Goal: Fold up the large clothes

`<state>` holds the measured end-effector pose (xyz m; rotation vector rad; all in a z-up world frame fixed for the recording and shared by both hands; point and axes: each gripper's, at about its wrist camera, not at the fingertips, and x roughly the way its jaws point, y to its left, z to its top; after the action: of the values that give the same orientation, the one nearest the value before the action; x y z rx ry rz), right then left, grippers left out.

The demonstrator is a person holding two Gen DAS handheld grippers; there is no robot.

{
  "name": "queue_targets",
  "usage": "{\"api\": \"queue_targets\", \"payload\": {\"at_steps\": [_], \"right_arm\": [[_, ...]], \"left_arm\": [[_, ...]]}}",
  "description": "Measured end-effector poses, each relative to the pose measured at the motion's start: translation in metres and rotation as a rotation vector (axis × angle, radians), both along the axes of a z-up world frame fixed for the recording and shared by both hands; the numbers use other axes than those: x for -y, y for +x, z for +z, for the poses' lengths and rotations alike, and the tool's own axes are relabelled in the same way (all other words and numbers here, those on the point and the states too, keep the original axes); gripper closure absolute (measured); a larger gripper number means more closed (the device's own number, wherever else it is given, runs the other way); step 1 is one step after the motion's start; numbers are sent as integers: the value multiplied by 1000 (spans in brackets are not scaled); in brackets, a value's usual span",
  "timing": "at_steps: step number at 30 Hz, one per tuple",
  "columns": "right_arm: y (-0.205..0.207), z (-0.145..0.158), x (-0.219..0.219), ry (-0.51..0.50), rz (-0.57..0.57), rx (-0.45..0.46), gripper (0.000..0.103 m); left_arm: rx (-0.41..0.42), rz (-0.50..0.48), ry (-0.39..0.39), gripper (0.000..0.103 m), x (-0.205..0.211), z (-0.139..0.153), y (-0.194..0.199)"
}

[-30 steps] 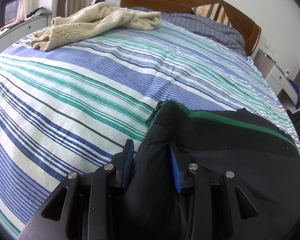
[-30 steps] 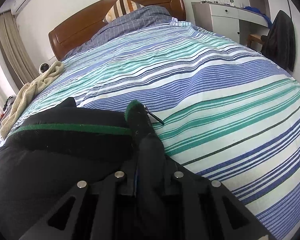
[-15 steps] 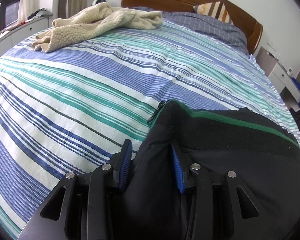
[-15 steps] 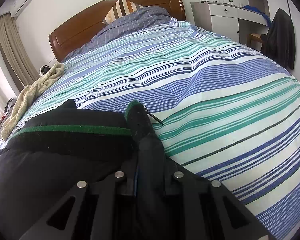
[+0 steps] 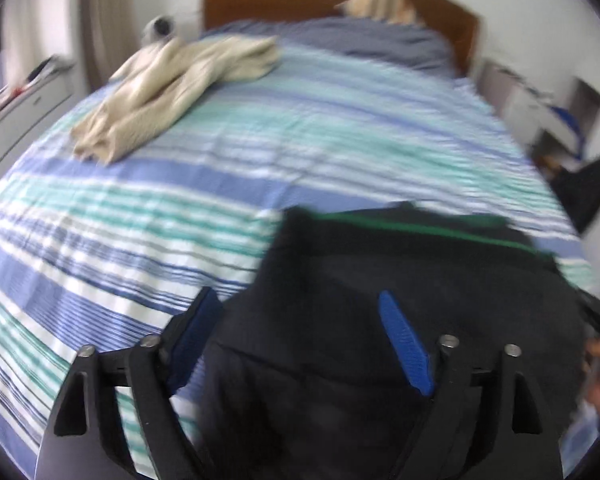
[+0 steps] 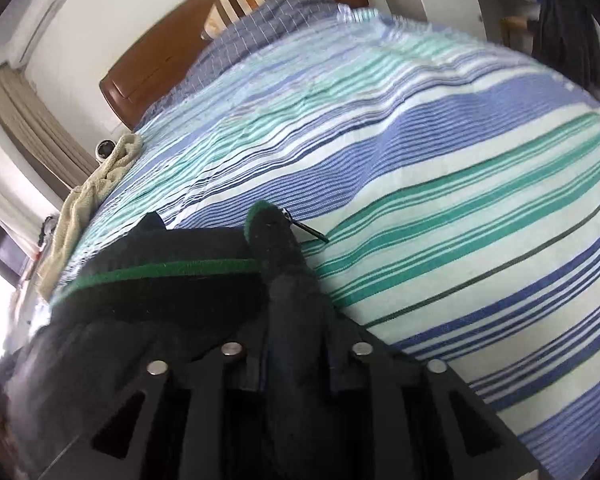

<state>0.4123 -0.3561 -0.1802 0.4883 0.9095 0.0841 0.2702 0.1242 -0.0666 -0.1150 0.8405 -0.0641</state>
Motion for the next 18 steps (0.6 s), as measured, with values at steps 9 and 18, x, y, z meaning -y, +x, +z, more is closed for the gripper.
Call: {"api": "queue_targets", "payload": {"at_steps": [9, 18], "right_arm": [[-53, 90, -29, -89, 158, 209, 67], [-36, 18, -25, -13, 167, 77, 66]], "left_arm": [[-13, -249, -112, 12, 118, 22, 18], [-144, -233, -24, 9, 155, -70, 73]]}}
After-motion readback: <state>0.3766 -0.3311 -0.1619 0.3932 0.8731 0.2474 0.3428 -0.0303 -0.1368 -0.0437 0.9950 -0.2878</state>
